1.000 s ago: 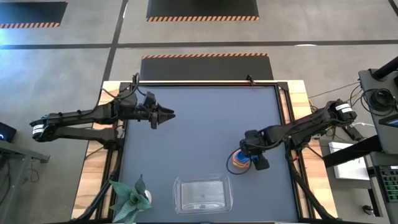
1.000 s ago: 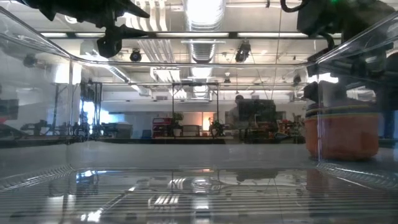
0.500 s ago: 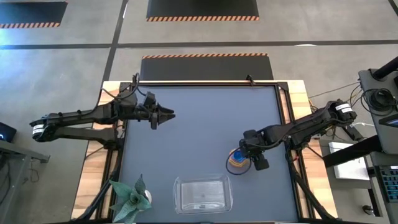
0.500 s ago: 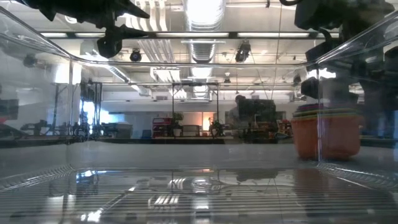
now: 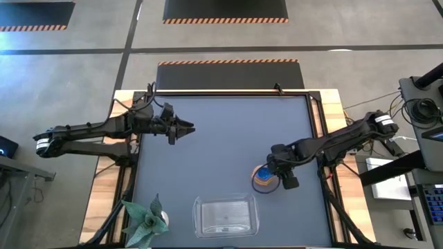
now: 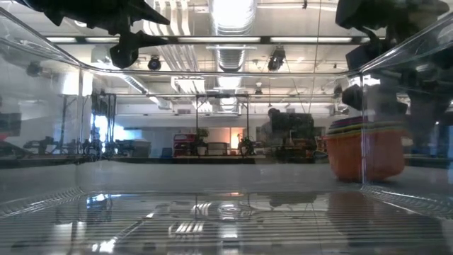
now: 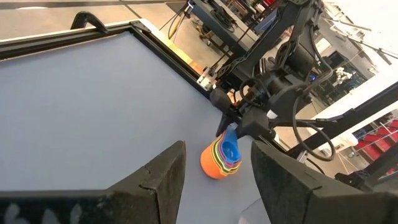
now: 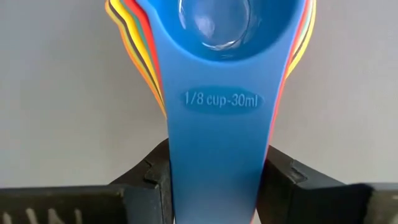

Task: Nest measuring cups in basket
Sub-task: Put the stacked measuring cups into the transparent bin

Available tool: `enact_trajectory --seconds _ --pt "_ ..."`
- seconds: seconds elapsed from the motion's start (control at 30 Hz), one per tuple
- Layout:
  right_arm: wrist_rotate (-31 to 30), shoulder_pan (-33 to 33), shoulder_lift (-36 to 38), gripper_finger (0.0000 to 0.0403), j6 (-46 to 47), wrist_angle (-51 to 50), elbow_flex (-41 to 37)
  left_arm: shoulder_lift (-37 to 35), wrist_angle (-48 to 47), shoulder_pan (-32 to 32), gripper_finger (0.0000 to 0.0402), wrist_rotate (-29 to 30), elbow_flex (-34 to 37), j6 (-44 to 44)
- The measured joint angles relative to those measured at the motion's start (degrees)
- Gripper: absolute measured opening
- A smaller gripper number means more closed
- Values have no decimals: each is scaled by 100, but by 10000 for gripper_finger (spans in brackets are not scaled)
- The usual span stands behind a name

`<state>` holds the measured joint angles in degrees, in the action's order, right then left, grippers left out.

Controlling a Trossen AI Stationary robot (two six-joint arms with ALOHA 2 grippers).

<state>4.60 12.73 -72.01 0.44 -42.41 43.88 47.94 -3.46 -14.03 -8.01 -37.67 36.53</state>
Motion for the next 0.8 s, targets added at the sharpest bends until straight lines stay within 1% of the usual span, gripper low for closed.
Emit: enact_trajectory --seconds 0.17,0.6,0.8 --pt "2 0 158 137 53 118 0 0 -1 -1 165 0 0 -1" --pt "39 0 175 136 157 118 0 0 -1 -1 165 0 0 -1" --pt "35 -1 345 136 466 549 0 0 -2 -1 165 0 0 0"
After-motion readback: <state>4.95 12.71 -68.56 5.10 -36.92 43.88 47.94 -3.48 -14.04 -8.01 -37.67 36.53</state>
